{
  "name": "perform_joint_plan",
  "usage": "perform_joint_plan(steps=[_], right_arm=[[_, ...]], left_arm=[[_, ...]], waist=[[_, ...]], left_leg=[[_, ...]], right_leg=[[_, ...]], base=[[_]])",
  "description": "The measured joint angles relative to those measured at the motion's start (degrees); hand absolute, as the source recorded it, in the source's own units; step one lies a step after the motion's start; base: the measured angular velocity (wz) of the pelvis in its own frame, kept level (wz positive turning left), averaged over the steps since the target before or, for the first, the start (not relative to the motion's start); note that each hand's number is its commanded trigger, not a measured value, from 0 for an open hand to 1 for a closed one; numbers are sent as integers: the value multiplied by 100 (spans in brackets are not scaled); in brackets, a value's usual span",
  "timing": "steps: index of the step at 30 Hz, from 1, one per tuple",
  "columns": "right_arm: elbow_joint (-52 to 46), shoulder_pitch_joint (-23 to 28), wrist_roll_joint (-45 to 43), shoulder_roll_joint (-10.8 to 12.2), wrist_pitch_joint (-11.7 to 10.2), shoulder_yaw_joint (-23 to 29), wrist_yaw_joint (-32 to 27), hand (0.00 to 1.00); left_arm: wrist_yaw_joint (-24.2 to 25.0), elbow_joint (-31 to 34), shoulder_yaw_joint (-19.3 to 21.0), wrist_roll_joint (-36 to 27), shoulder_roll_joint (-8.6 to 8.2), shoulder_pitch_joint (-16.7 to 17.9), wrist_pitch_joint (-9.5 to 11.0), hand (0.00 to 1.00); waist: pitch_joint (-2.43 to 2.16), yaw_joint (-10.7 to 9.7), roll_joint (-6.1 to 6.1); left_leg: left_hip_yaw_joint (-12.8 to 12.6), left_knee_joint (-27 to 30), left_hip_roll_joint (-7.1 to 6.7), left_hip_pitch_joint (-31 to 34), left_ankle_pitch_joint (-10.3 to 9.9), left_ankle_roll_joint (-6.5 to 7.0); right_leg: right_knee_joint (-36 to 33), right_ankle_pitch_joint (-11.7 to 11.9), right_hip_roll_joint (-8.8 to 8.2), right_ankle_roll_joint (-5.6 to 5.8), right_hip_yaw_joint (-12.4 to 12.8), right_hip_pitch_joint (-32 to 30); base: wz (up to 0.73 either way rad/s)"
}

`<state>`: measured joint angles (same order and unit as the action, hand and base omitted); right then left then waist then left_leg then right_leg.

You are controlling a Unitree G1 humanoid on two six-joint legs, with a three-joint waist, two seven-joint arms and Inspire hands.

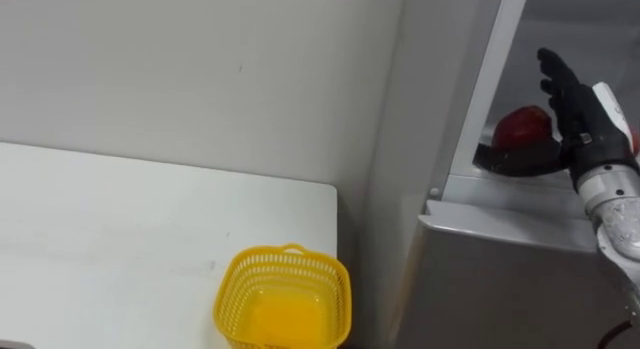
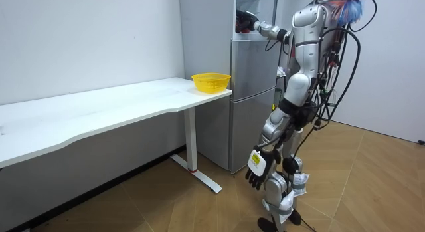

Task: Retrieve from the upper fridge

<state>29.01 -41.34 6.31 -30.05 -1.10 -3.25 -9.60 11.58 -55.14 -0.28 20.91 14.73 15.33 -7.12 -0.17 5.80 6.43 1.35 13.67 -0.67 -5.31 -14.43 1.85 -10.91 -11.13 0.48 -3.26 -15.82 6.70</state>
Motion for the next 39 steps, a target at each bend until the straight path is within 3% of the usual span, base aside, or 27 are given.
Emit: perform_joint_plan(steps=[8, 16, 27, 39], right_arm=[[408, -33, 10, -156, 2, -6, 128, 0], [649, -139, 35, -161, 2, -7, 303, 0], [1037, -424, 59, -162, -74, -3, 552, 0], [1517, -563, 272, -163, -2, -4, 940, 0]], left_arm=[[31, 3, 10, 0, 4, 10, -11, 0], [36, 0, 7, 0, 15, 50, -11, 0], [46, -14, -1, -2, 12, 41, -61, 0], [43, -24, -2, -6, 10, 14, -251, 0]], waist=[[-40, 68, 44], [-22, 91, 50], [52, 82, 12], [52, 84, 26]], left_leg=[[26, 5, -2, -37, 0, 1], [23, -17, -5, -37, 0, 1], [5, -31, 0, -107, 1, 1], [19, -78, -6, -231, 6, 1]], right_leg=[[16, 0, 2, 0, -15, 38], [14, 0, 0, 0, -9, 41], [27, 0, 8, 0, -1, 77], [40, -1, 4, 2, -4, 215]], base=[[1], [0], [0], [0]])
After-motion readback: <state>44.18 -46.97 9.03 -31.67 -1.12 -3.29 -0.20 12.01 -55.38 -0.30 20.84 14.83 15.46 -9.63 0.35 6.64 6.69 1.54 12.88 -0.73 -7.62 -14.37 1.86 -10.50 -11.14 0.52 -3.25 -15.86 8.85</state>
